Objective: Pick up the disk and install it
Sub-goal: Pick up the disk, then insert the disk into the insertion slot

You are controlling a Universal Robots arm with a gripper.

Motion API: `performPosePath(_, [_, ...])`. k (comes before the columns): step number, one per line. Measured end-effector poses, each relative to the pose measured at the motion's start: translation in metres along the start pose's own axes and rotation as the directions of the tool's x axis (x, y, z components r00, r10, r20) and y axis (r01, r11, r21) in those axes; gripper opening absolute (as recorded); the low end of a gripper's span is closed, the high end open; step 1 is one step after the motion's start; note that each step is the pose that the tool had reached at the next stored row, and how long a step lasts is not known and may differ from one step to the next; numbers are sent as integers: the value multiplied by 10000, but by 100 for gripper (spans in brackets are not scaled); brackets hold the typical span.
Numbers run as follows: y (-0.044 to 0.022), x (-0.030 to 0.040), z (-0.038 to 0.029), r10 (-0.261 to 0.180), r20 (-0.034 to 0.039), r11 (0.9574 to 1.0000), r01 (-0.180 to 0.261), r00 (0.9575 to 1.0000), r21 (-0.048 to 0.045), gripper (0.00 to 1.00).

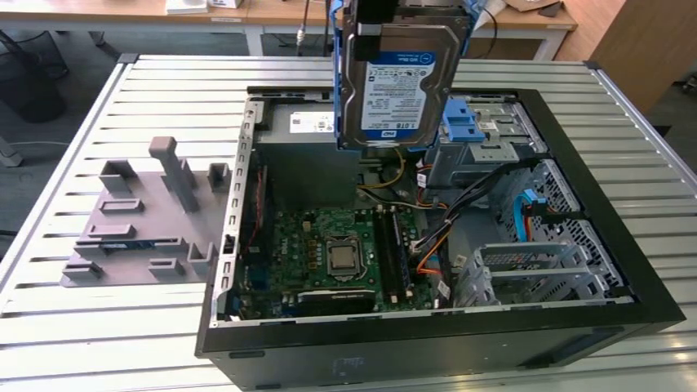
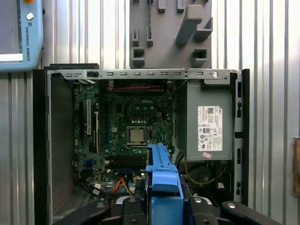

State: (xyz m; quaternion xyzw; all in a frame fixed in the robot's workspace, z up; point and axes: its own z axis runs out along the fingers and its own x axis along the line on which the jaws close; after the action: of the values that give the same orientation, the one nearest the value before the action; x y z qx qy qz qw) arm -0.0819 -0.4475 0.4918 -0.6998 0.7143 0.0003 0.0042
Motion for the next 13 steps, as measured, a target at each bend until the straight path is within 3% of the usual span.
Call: performPosePath(13, [-16, 0, 1, -1, 0, 10000, 1, 10000, 0, 36])
